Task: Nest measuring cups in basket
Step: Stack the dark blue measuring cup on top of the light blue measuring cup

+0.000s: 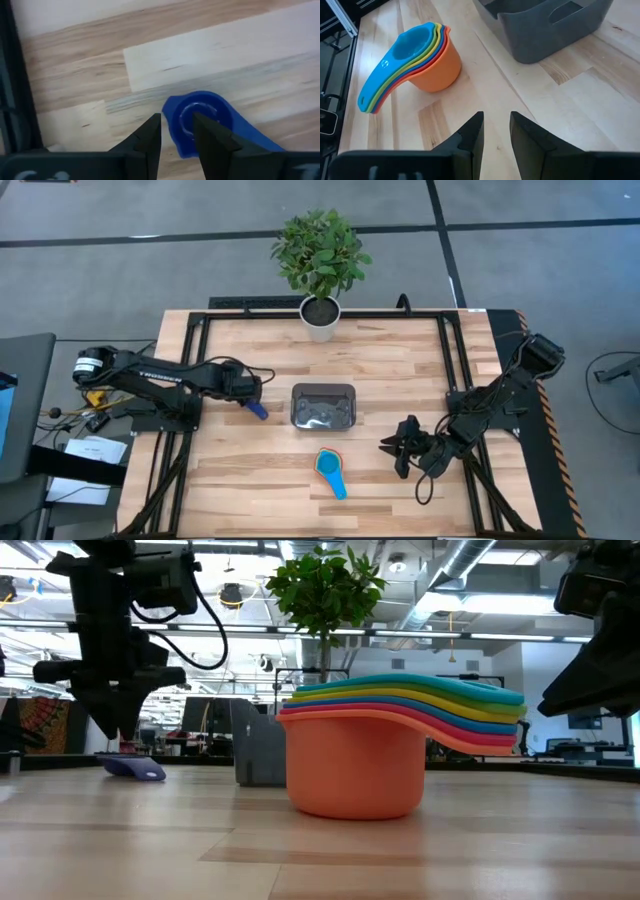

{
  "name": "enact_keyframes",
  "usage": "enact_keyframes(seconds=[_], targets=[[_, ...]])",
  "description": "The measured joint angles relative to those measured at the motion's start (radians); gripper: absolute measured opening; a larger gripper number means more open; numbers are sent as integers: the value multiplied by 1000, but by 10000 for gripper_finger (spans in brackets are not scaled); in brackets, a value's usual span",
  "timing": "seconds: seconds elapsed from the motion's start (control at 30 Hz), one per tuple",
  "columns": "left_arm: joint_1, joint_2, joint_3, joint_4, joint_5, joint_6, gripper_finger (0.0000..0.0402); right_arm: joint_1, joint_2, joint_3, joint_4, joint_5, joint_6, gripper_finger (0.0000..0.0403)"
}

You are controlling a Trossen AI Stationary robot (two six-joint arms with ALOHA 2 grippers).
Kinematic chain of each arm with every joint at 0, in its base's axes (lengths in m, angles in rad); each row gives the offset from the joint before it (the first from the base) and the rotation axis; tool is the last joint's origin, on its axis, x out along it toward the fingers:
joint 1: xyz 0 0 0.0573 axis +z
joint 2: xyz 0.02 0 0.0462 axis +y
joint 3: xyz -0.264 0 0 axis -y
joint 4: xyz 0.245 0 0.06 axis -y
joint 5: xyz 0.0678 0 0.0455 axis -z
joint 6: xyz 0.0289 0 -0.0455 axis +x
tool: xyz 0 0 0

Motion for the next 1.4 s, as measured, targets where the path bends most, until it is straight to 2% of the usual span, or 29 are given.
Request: enact_keyframes(seconds=[0.13,0.3,0.4,0.53,0.73,0.93,1.17,1.27,1.4], targets=[[-20,0,-58,46,-3,-53,101,0,0,0,0,0,0,118],[-40,1,-172,186,19,-115,101,0,0,0,-1,0,0,118],[-48,0,-195,242,4,-103,99,0,0,0,-3,0,0,118],[-50,0,-195,271,-2,-67,78,0,0,0,-3,0,0,118],[-52,-1,-191,286,-10,-40,14,0,0,0,-1,0,0,118],[-98,1,-115,279,-13,-16,8,0,0,0,-1,0,8,118],[-255,0,27,283,-150,-94,4,-1,0,0,-2,0,31,118],[-359,0,65,293,-264,-184,3,0,0,0,-2,0,34,118],[-499,18,74,427,-436,-282,2,-1,0,0,-2,4,35,118]])
